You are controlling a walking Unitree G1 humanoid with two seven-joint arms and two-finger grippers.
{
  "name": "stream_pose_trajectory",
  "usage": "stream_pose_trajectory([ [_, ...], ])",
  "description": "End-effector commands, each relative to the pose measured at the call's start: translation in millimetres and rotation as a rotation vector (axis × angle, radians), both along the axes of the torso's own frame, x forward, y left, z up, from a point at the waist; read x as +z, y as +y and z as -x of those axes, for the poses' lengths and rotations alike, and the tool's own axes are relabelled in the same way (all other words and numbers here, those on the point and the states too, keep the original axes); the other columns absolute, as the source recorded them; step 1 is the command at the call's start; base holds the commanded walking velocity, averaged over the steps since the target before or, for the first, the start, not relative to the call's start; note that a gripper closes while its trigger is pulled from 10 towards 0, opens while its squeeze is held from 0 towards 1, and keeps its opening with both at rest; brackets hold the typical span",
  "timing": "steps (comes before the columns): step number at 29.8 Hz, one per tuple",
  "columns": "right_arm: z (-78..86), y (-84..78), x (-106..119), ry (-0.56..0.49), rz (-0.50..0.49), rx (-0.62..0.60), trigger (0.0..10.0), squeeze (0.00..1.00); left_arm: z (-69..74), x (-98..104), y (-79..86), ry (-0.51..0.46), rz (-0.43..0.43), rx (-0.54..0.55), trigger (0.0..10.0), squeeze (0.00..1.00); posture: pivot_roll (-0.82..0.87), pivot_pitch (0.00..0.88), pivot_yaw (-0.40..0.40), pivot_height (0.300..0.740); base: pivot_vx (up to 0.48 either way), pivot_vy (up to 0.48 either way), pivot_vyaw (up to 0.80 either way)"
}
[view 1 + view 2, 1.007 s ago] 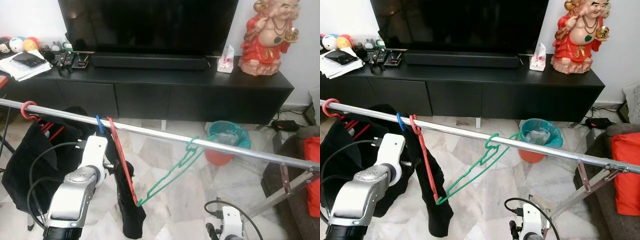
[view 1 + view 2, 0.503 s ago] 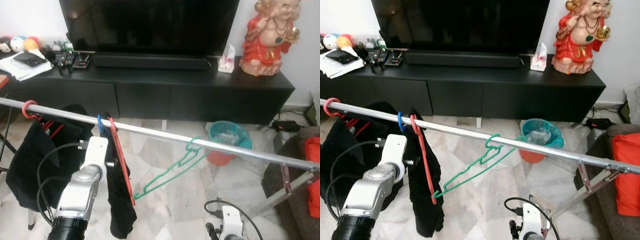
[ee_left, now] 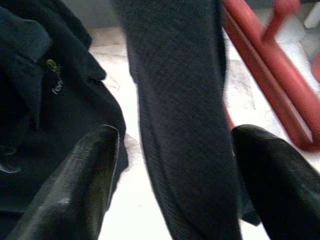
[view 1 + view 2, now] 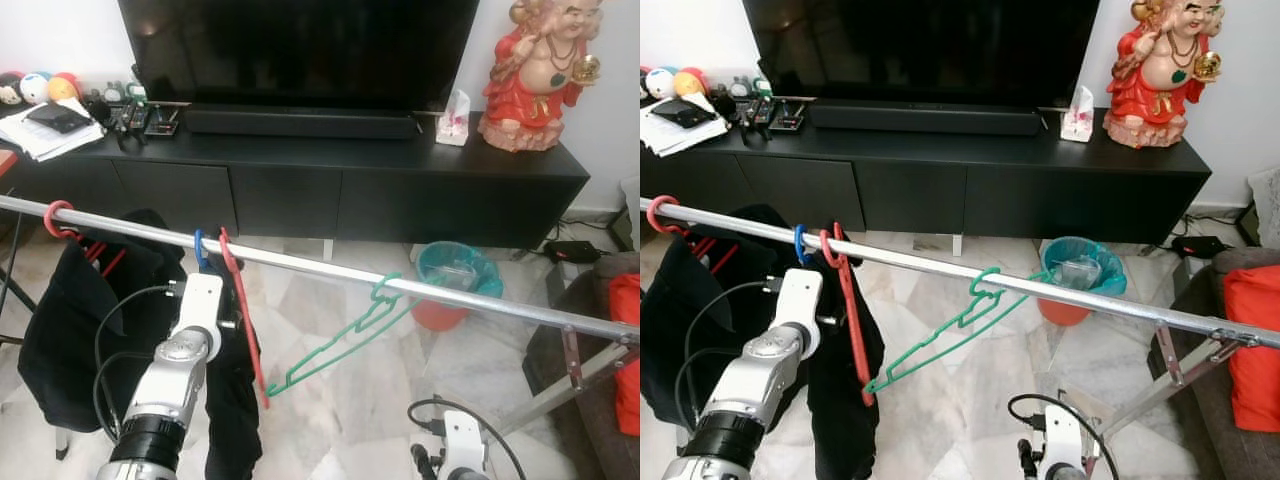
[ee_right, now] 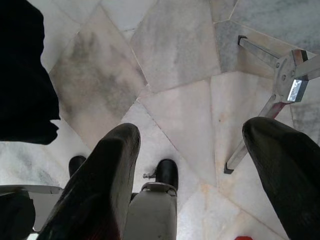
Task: Hang hanger
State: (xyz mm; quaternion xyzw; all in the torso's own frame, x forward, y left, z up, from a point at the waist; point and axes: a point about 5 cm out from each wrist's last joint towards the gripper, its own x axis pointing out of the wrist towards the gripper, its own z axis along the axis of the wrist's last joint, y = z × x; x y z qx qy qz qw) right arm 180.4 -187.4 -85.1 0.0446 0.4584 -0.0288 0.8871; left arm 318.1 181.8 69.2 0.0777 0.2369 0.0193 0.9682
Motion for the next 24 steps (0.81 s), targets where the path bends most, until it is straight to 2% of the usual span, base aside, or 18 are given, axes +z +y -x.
stream_pose_trajectory([
  [1,0.4,-0.8,-0.2,0.003,-0.002,-0.009,10.0,0.00,-5.0,4.4,2.4,-0.033,-0.003,0.012,0.0,0.00,0.01,0.000,-0.044,0.740,0.000,0.000,0.00],
  [6,0.5,-1.0,-0.2,0.003,-0.002,-0.009,10.0,0.00,-10.1,6.0,5.1,-0.070,-0.001,0.021,0.0,0.00,0.01,0.000,-0.044,0.740,0.000,0.000,0.00],
  [24,0.0,-1.0,0.1,0.001,-0.002,-0.008,10.0,0.00,-10.6,3.5,7.4,-0.094,-0.002,0.004,0.0,0.00,0.02,0.000,-0.048,0.740,0.000,0.000,0.00],
])
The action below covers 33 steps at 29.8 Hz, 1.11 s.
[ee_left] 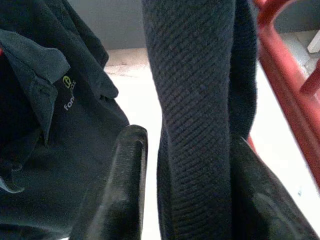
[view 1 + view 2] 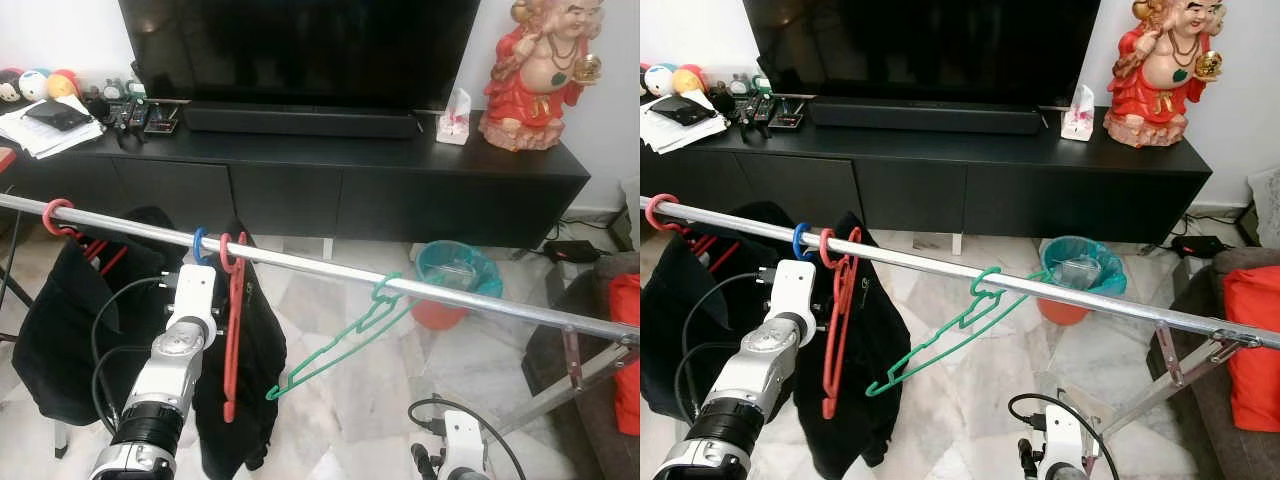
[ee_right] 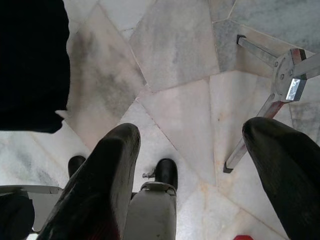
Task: Hang hanger
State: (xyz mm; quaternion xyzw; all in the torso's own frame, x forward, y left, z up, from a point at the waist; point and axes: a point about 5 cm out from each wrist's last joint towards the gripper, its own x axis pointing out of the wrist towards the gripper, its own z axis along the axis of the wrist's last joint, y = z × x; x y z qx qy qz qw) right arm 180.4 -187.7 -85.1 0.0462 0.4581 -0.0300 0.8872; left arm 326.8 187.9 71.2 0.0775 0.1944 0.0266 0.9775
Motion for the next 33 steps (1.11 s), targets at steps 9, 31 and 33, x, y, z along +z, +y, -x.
stream_pose_trajectory([
  [9,0.8,-1.0,0,0.003,0.001,-0.003,10.0,0.00,-1.2,0,0.0,-0.010,0.003,-0.012,0.0,0.00,0.01,0.000,-0.046,0.740,0.000,0.000,0.00],
  [31,3.9,-1.0,-2,0.010,0.002,-0.001,10.0,0.00,16.3,32,6.4,-0.261,-0.034,-0.073,2.7,0.00,0.01,0.000,-0.036,0.740,0.000,0.000,0.00],
  [33,4.3,-1.1,-2,0.011,0.002,-0.002,10.0,0.00,26.2,29,10.1,-0.270,-0.025,-0.076,10.0,0.00,0.01,0.000,-0.032,0.740,0.000,0.000,0.00],
])
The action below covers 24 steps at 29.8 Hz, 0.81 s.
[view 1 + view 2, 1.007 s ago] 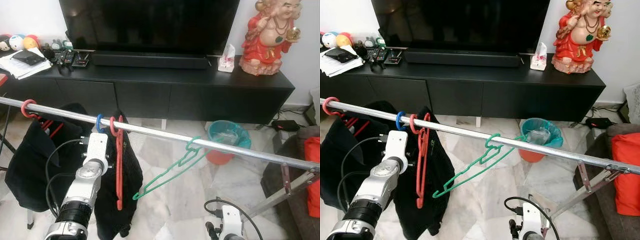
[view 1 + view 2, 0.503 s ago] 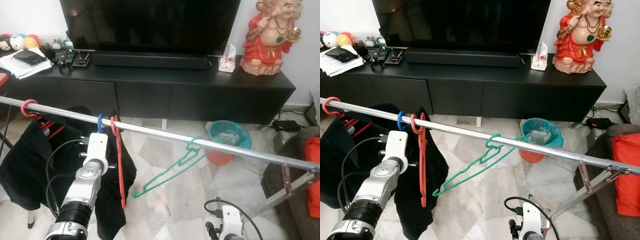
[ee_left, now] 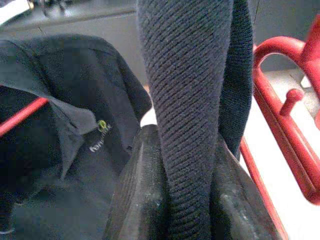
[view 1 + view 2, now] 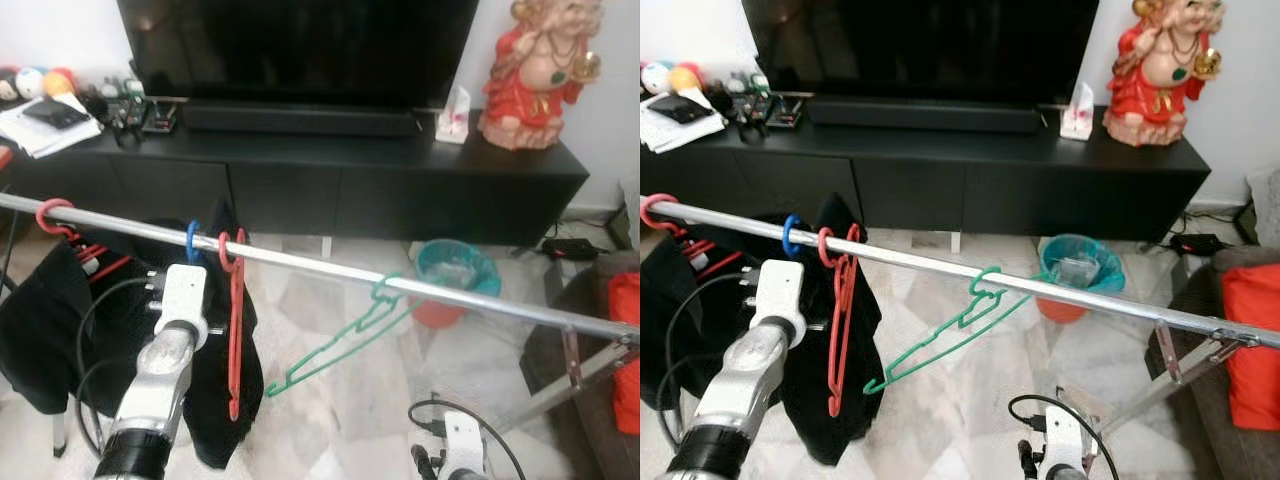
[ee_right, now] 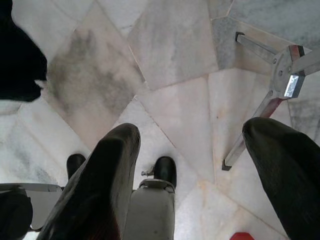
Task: Hang hanger
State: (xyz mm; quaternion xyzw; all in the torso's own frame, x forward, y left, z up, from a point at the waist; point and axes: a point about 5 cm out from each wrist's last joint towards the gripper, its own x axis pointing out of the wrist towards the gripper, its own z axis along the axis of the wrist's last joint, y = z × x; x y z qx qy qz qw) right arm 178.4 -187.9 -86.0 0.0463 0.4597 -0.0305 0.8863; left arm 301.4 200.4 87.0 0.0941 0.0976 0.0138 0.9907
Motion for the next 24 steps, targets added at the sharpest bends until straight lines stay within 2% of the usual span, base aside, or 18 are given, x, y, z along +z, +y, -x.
stream_pose_trajectory([
  [1,2.4,-0.9,-1,0.007,0.002,-0.001,10.0,0.00,4.5,12,-1.2,-0.077,0.009,-0.030,10.0,0.00,0.01,0.000,-0.032,0.740,0.000,0.000,0.00],
  [2,2.4,-0.9,-1,0.007,0.002,-0.001,10.0,0.00,4.5,12,-1.2,-0.077,0.009,-0.030,10.0,0.00,0.01,0.000,-0.032,0.740,0.000,0.000,0.00],
  [5,2.5,-0.9,-1,0.008,0.002,0.000,10.0,0.00,16.8,2,2.5,-0.047,-0.002,-0.043,10.0,0.00,0.02,0.000,-0.032,0.740,0.000,0.000,0.00],
  [6,2.6,-1.0,-1,0.008,0.002,0.001,10.0,0.00,24.9,-8,5.2,-0.019,0.000,-0.044,10.0,0.00,0.02,0.000,-0.032,0.740,0.000,0.000,0.00],
  [7,2.7,-1.3,-1,0.010,0.003,0.003,10.0,0.00,40.5,-30,10.7,0.055,-0.025,-0.040,10.0,0.00,0.02,0.000,-0.033,0.740,0.000,0.000,0.00],
  [8,2.7,-1.4,-1,0.010,0.004,0.004,10.0,0.00,46.5,-41,13.9,0.095,-0.026,-0.024,10.0,0.00,0.02,0.000,-0.033,0.740,0.000,0.000,0.00],
  [9,2.7,-1.4,-1,0.010,0.004,0.004,10.0,0.00,46.5,-41,13.9,0.095,-0.026,-0.024,10.0,0.00,0.02,0.000,-0.033,0.740,0.000,0.000,0.00],
  [10,2.9,-1.5,-1,0.010,0.005,0.004,10.0,0.00,53.0,-55,16.7,0.146,-0.025,-0.002,10.0,0.00,0.02,0.000,-0.032,0.740,0.000,0.000,0.00],
  [13,3.0,-1.6,-1,0.011,0.005,0.004,10.0,0.00,55.0,-60,17.3,0.164,-0.025,0.005,10.0,0.00,0.02,0.000,-0.032,0.740,0.000,0.000,0.00],
  [18,3.7,-1.4,-2,0.011,0.007,0.004,10.0,0.00,70.0,-105,16.1,0.351,-0.008,0.040,10.0,0.00,0.01,0.000,-0.024,0.740,0.000,0.000,0.00],
  [24,4.0,-1.3,-2,0.012,0.010,0.002,10.0,0.00,70.0,-120,14.1,0.408,0.002,0.063,10.0,0.00,0.01,0.000,-0.023,0.740,0.000,0.000,0.00],
])
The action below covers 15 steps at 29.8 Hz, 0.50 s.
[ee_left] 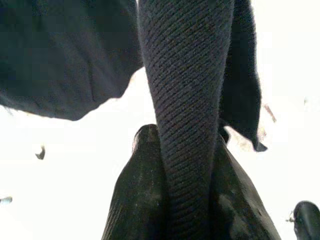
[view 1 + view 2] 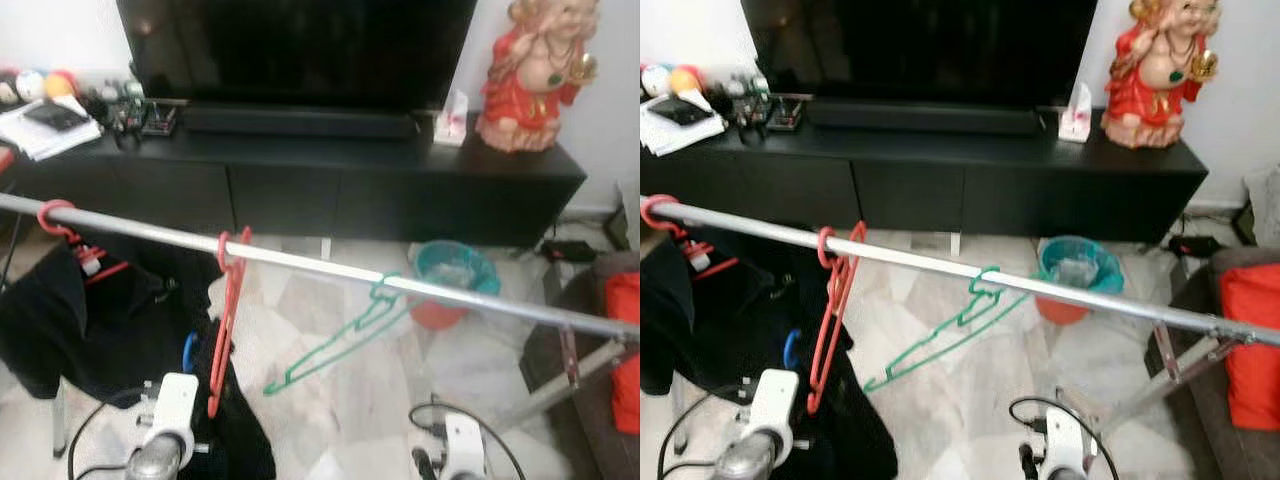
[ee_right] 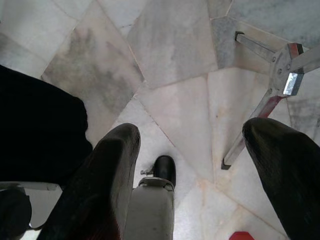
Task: Hang hanger
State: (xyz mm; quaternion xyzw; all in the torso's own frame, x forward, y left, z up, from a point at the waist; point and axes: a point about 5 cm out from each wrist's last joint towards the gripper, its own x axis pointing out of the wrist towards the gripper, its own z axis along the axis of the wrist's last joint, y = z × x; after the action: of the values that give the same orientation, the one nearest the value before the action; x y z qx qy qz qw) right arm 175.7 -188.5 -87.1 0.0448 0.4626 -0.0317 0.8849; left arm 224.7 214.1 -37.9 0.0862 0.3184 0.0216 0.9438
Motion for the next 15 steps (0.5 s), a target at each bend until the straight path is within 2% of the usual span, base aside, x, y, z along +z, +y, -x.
stream_pose_trajectory([
  [1,1.3,-0.7,-1,0.006,0.007,0.002,10.0,0.00,-6.9,4,0.0,-0.033,-0.011,-0.001,10.0,0.00,0.01,0.000,-0.023,0.740,0.000,0.000,0.00],
  [6,-1.2,-0.5,1,-0.003,0.007,-0.005,10.0,0.00,-13.9,0,-2.3,0.010,-0.036,-0.009,10.0,0.00,0.00,0.000,-0.020,0.740,0.000,0.000,0.00],
  [10,-2.0,-0.2,1,-0.008,0.006,-0.017,10.0,0.00,-17.2,2,0.5,-0.010,-0.047,0.008,10.0,0.00,-0.01,0.000,-0.016,0.740,0.000,0.000,0.00],
  [12,-2.9,-0.2,1,-0.011,0.007,-0.022,10.0,0.00,-26.0,16,7.7,-0.155,-0.035,0.067,10.0,0.00,0.00,0.000,-0.018,0.740,0.000,0.000,0.00],
  [15,-3.0,0.0,1,-0.011,0.006,-0.021,10.0,0.00,-26.1,19,8.1,-0.196,-0.034,0.077,10.0,0.00,0.00,0.000,-0.019,0.740,0.000,0.000,0.00],
])
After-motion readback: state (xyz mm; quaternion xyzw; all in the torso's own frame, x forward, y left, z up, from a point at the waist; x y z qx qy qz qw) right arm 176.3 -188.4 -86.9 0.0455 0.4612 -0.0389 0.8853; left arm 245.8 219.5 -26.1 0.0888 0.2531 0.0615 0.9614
